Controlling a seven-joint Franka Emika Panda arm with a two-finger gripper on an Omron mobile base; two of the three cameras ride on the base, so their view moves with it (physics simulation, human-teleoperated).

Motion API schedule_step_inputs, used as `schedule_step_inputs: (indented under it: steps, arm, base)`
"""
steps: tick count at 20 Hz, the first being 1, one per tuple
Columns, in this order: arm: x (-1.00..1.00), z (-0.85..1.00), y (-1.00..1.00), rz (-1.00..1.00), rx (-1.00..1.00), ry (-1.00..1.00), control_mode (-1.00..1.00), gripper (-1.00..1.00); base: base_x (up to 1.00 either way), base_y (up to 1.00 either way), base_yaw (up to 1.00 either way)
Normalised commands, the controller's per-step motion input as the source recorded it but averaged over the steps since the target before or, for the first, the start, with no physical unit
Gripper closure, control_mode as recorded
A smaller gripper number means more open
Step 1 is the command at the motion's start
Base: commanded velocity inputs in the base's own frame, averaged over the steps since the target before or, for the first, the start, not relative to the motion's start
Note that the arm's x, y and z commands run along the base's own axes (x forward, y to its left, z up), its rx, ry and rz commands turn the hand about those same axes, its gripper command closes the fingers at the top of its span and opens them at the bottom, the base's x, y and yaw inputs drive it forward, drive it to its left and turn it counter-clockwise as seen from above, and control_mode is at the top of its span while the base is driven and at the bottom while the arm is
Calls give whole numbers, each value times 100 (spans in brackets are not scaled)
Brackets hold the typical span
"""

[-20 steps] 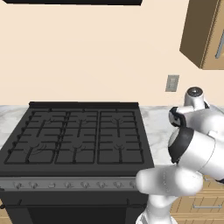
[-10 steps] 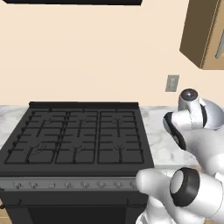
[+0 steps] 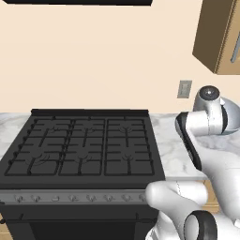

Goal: Pick the cup and bowl from the counter and place them on the counter next to the sink.

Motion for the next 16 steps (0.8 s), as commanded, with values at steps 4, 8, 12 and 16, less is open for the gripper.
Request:
schedule_step_inputs:
  steps: [4, 8, 12, 16]
  arm:
    - [0, 2, 18, 4, 0, 0, -100, 100]
    - [0, 0, 35, 2, 6, 0, -100, 100]
    - [-5, 2, 37, 4, 3, 0, -100, 100]
    - [-19, 14, 31, 5, 6, 4, -100, 100]
  base:
    - [0, 0, 0]
    - [0, 0, 0]
    - [0, 0, 0]
    - [0, 0, 0]
